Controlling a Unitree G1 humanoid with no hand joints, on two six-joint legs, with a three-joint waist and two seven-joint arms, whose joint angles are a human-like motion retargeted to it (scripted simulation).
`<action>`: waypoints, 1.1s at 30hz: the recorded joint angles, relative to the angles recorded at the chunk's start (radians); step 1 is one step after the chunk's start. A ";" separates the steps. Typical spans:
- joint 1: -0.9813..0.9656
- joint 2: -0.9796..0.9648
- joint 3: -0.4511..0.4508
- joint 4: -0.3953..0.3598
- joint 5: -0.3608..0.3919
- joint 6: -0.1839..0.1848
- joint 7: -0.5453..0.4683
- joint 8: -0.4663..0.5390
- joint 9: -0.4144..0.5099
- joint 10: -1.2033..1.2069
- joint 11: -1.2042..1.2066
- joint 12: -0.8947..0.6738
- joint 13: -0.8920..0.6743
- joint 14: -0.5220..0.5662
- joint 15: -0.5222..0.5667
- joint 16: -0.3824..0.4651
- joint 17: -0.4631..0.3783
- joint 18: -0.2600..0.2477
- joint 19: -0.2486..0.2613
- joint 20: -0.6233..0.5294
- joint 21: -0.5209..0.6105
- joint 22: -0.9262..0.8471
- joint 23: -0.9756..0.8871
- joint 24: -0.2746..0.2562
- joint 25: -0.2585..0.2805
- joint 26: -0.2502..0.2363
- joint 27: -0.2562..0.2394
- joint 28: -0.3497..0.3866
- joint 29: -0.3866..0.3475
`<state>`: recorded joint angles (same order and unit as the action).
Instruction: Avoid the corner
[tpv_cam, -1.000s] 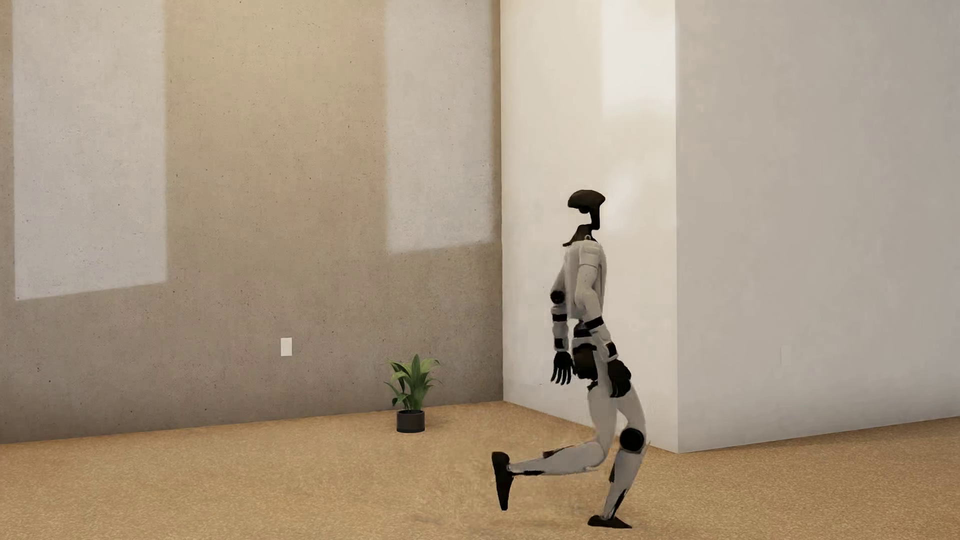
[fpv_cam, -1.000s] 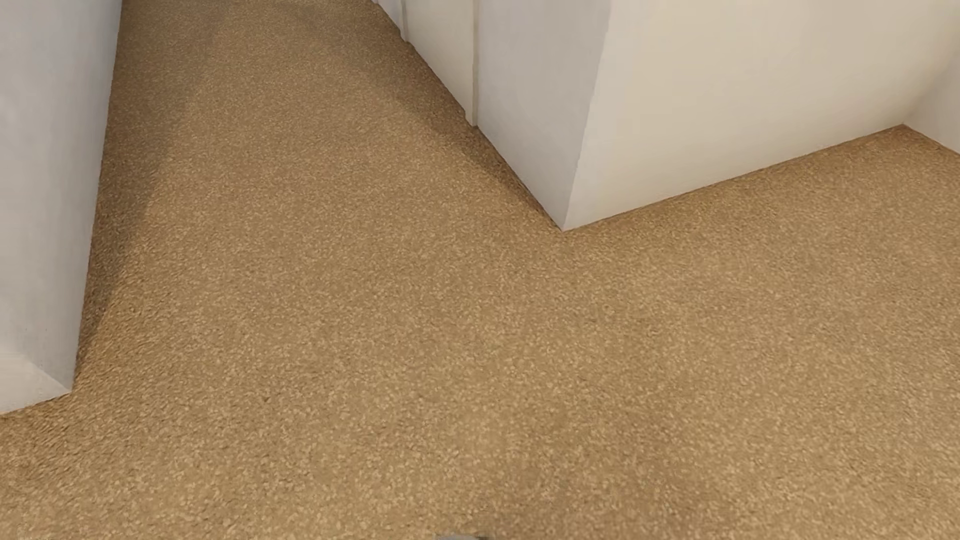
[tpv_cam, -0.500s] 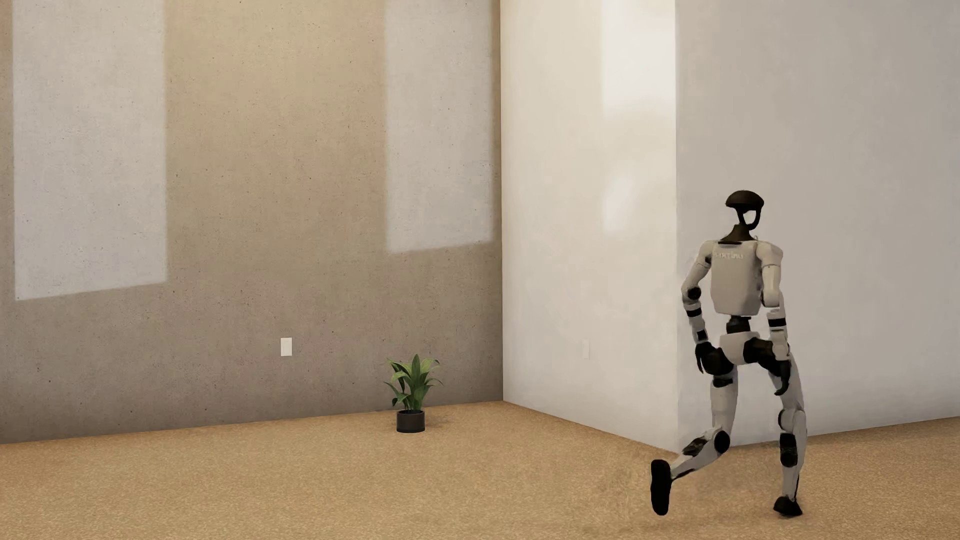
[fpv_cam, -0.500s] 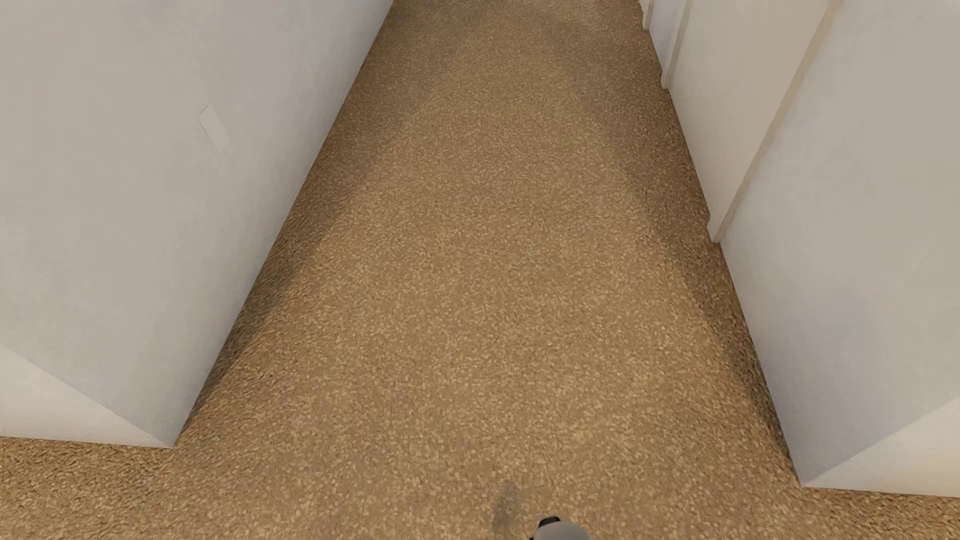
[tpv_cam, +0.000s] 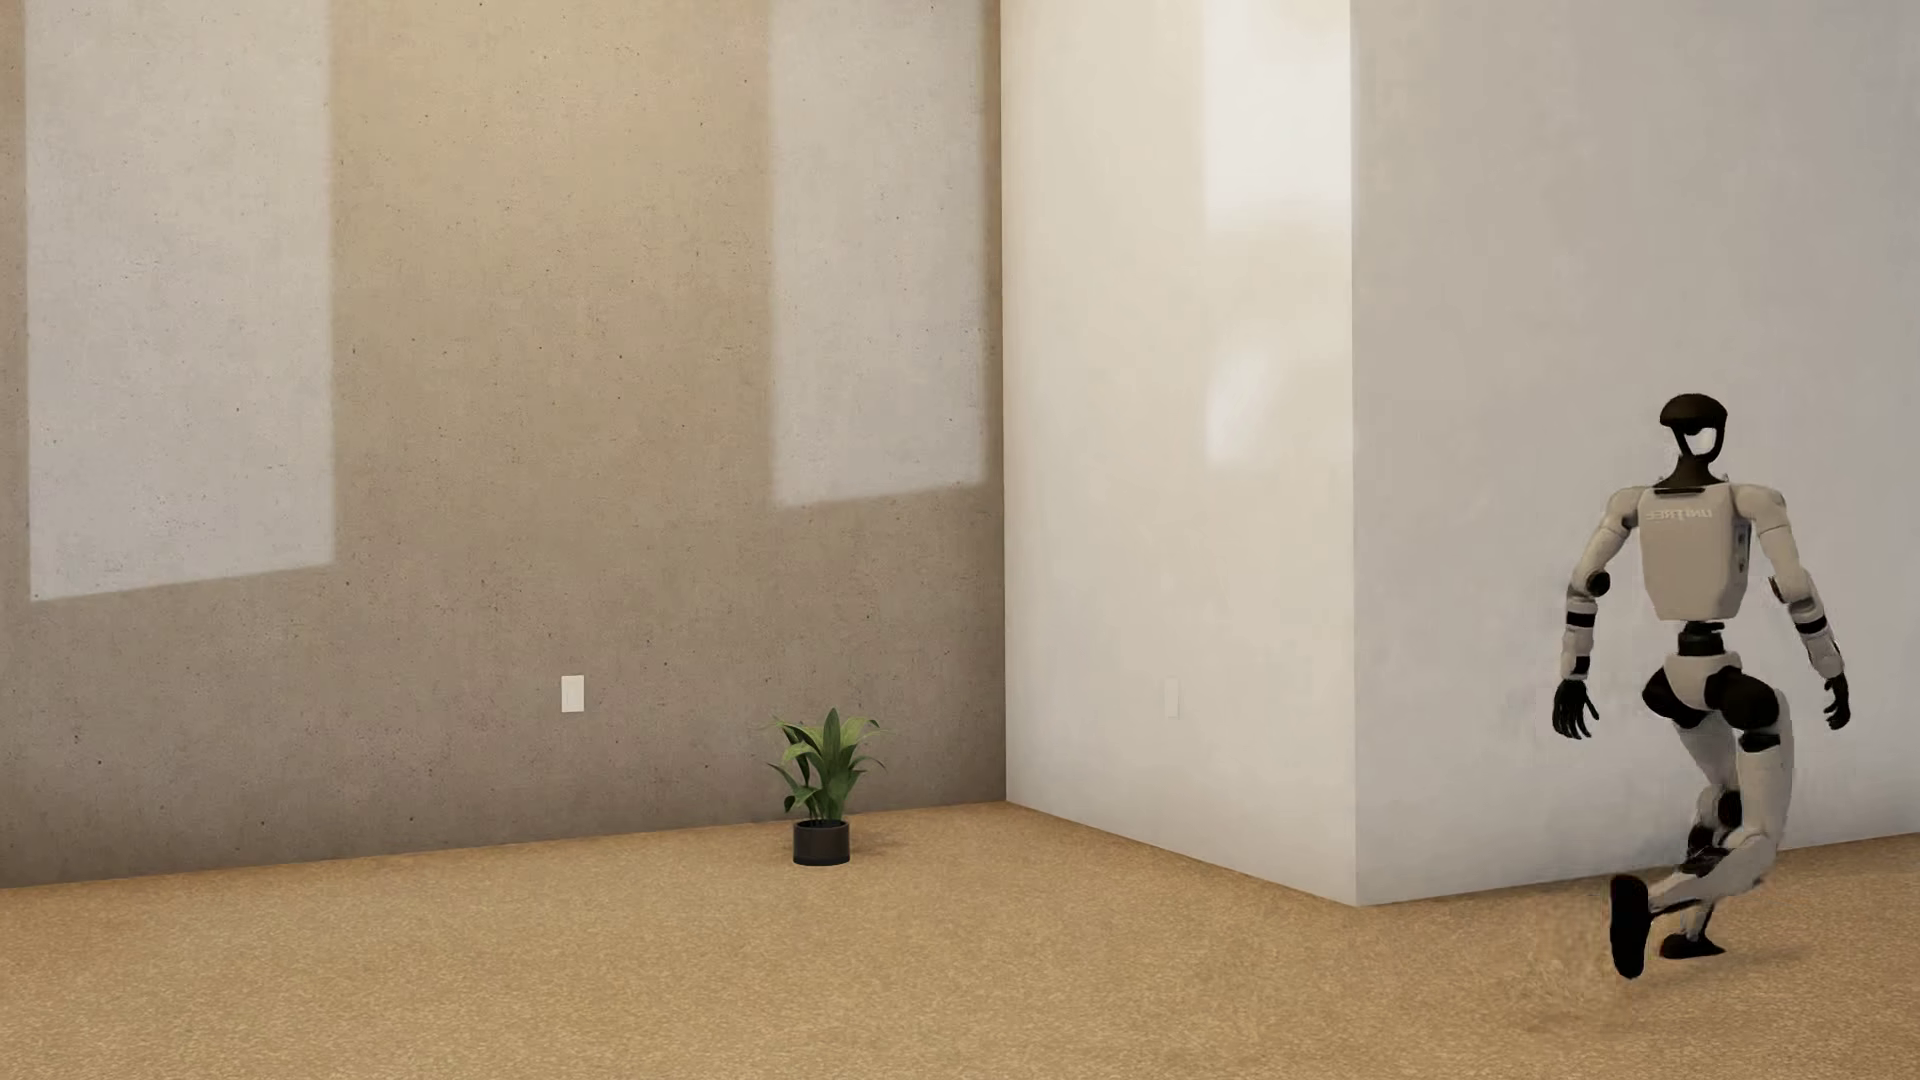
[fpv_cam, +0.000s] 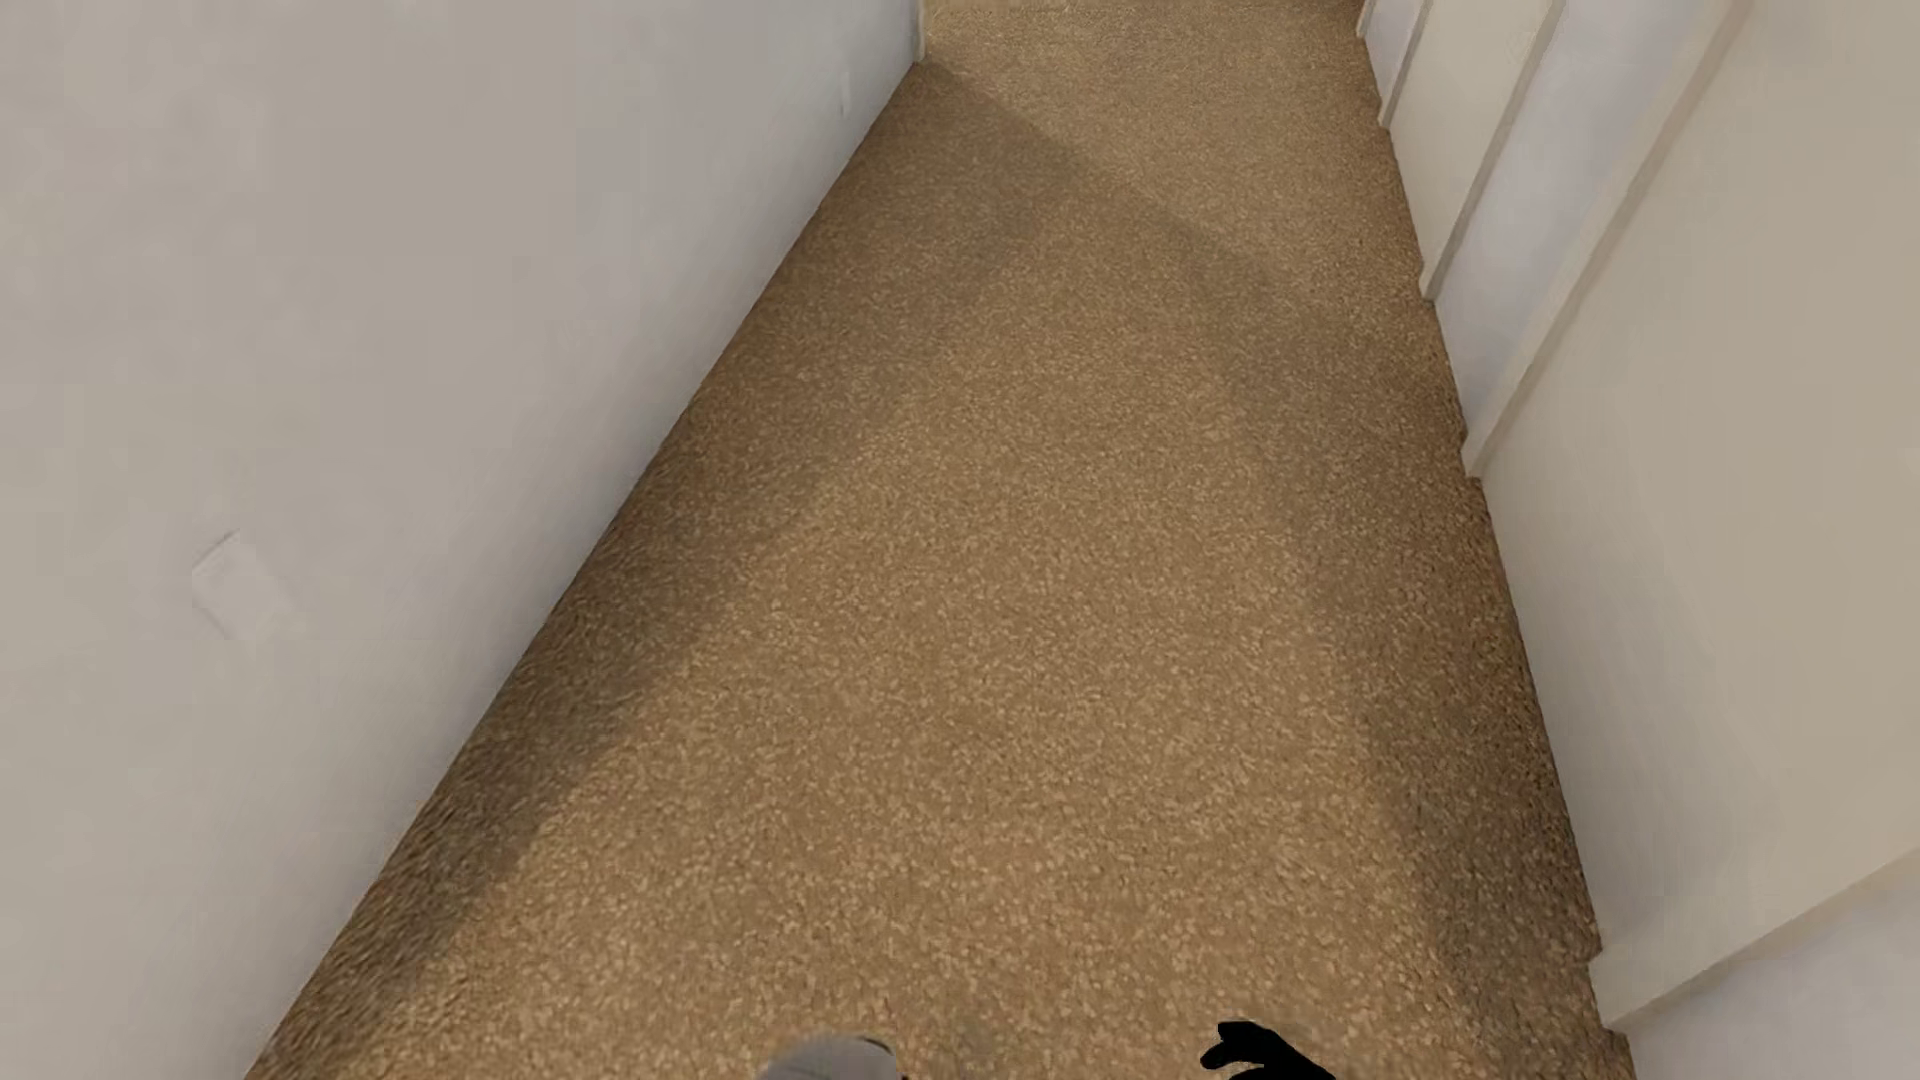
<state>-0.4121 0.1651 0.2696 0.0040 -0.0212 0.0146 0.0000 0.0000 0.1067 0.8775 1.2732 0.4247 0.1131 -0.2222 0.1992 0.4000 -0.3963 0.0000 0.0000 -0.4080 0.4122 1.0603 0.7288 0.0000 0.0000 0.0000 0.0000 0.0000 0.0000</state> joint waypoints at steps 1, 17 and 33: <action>0.108 -0.128 -0.047 -0.015 0.026 0.006 0.000 0.000 0.009 -0.058 0.133 -0.014 0.011 -0.016 -0.100 -0.012 0.022 0.000 0.000 0.013 0.054 -0.043 0.068 0.000 0.000 0.000 0.000 0.000 0.000; 0.347 -0.341 -0.291 0.161 0.267 0.141 0.000 0.000 0.006 0.539 -0.660 -0.131 0.212 0.065 -0.137 -0.064 0.014 0.000 0.000 0.011 0.322 -0.237 0.273 0.000 0.000 0.000 0.000 0.000 0.000; 0.244 -0.214 -0.157 -0.047 0.059 0.047 0.000 0.000 -0.023 -0.149 0.127 -0.045 0.089 0.008 -0.086 -0.067 0.044 0.000 0.000 0.016 0.060 -0.173 0.175 0.000 0.000 0.000 0.000 0.000 0.000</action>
<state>-0.1685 -0.0493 0.1125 -0.0431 0.0379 0.0614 0.0000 0.0000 0.0840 0.7287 1.4003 0.3793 0.2016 -0.2141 0.1128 0.3328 -0.3525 0.0000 0.0000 -0.3915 0.4726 0.8877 0.9035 0.0000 0.0000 0.0000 0.0000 0.0000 0.0000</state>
